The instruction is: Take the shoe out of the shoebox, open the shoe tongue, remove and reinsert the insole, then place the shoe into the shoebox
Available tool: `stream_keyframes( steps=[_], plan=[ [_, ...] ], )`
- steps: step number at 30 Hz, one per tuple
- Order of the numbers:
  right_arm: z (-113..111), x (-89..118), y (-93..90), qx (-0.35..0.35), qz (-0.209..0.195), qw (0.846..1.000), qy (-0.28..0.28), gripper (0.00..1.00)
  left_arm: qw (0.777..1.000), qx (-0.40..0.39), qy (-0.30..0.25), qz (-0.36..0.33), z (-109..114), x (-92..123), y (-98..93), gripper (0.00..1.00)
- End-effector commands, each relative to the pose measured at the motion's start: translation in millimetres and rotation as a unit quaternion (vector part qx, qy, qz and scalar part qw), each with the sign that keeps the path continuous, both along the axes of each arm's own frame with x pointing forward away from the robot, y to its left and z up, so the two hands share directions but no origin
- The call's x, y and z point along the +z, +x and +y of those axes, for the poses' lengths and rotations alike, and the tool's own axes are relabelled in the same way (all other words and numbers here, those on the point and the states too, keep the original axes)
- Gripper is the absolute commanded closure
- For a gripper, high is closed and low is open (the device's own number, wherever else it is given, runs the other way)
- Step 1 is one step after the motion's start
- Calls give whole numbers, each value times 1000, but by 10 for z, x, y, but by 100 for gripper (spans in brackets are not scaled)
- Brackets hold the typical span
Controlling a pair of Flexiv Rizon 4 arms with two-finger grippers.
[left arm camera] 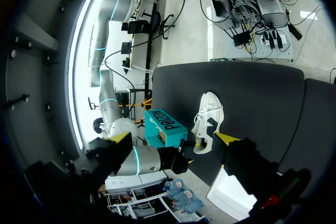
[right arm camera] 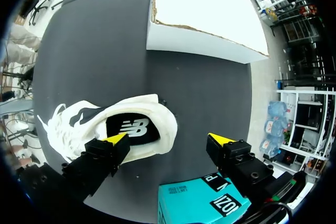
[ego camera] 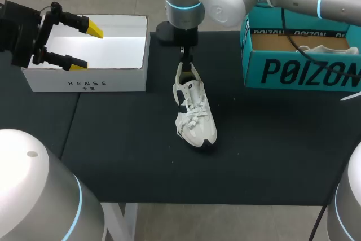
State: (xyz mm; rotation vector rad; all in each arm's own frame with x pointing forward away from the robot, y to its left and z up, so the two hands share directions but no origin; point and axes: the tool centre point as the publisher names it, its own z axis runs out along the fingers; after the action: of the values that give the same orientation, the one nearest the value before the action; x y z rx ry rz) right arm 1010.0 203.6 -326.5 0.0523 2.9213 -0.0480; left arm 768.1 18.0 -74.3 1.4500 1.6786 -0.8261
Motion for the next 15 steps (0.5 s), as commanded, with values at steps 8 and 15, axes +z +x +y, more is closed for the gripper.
stream_keyframes(
  steps=[8, 15],
  plan=[
    [109, -290, 226, 13, 4, 1000, -12, 8, 1000, -1, 1, 0, -2, 3, 10, 0],
    [54, -372, 302, 18, 6, 1000, -16, 16, 1000, -1, 1, 0, -2, 3, 10, 0]
  ],
)
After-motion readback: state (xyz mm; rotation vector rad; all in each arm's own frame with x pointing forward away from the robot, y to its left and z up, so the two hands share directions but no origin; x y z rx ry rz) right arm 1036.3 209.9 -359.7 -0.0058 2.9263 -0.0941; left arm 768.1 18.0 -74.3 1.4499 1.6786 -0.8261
